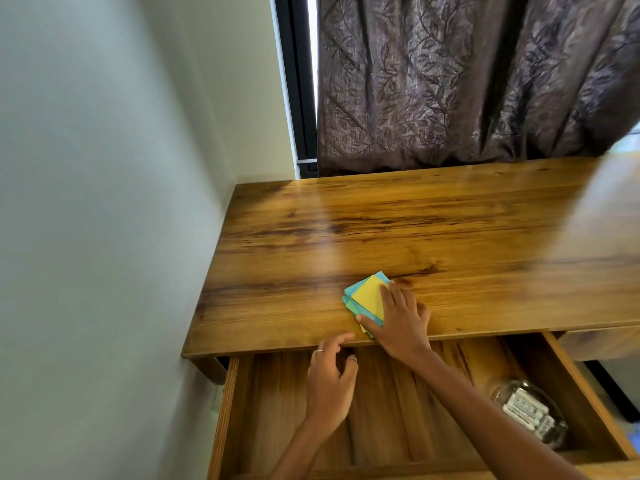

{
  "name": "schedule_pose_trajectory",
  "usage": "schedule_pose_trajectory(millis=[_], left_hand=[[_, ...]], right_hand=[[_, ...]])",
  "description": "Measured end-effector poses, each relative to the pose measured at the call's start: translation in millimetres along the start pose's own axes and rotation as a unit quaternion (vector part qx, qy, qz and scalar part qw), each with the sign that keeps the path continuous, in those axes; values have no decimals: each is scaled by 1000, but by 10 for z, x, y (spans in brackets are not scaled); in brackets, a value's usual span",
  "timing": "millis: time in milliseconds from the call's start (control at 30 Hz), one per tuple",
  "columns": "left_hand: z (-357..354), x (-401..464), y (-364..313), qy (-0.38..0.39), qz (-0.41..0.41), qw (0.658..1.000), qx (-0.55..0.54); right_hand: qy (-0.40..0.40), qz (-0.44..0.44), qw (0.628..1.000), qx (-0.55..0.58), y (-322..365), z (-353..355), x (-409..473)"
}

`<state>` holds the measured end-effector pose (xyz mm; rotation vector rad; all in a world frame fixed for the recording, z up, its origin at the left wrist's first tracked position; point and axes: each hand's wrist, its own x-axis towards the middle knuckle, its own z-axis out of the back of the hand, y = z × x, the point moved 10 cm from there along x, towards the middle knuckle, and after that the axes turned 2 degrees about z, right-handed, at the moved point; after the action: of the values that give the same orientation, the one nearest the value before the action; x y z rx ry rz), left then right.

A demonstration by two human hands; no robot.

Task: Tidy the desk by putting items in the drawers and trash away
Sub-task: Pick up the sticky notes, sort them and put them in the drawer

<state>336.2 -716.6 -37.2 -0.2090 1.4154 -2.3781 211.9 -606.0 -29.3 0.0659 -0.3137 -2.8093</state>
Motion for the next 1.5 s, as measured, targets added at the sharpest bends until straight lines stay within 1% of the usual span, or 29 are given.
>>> schedule_pose_trajectory(millis=[100, 200, 333, 433, 533, 600, 667, 733, 833, 867, 900, 933, 967, 1033, 1067, 1133, 1200, 1267, 1333, 1433, 1500], left_hand=[[55, 66, -12, -13, -4, 1000, 0], [96, 160, -41, -34, -17, 999, 23], [30, 393, -50, -24, -2, 999, 49], [-35, 577, -101, -16, 2, 997, 74], [-73, 738, -159, -14, 11, 993, 113], [-93, 832, -161, -7, 21, 992, 124], [-89, 900, -124, -11, 35, 992, 118], [-71, 934, -89, -25, 44, 993, 107], [-68, 924, -78, -41, 40, 992, 113], [-68, 912, -84, -45, 35, 991, 118], [-70, 901, -85, -46, 32, 991, 124], [-67, 888, -92, -48, 29, 990, 130], [-66, 878, -99, -50, 24, 989, 138], [-65, 866, -114, -53, 15, 987, 152], [-64, 862, -118, -54, 12, 986, 155], [-61, 862, -121, -56, 10, 986, 156], [-65, 862, -116, -57, 13, 986, 155], [-64, 874, -105, -59, 16, 987, 146], [-59, 880, -103, -60, 17, 989, 133], [-45, 889, -75, -57, 22, 993, 102], [-58, 908, -25, -43, 31, 996, 70]], right_hand=[[-2, 12, 1000, -22, 0, 4, -34], [-4, 14, 999, -30, 3, 77, -36], [-18, 21, 999, -46, 50, 182, -68], [-45, 54, 995, -63, 178, 250, -130], [-73, 68, 995, -24, 219, 356, -171], [-84, 50, 995, 28, 137, 414, -147], [-117, 9, 989, 95, -34, 510, -115], [-180, -21, 974, 137, -219, 682, -124], [-276, -13, 957, 87, -383, 987, -214], [-288, -11, 956, 55, -426, 1030, -217], [-268, -19, 963, 22, -482, 1003, -192], [-220, -41, 975, -7, -558, 912, -151], [-155, -71, 985, -23, -655, 764, -107], [-54, -114, 991, -33, -805, 522, -87], [-35, -124, 991, -22, -842, 468, -87], [-41, -121, 992, 6, -821, 471, -68], [-63, -95, 993, 38, -717, 517, -23], [-74, -51, 994, 68, -529, 534, 23], [-35, -20, 995, 97, -349, 429, 66], [63, -6, 995, 75, -184, 164, 74], [82, -8, 995, 60, -154, 71, 69]])
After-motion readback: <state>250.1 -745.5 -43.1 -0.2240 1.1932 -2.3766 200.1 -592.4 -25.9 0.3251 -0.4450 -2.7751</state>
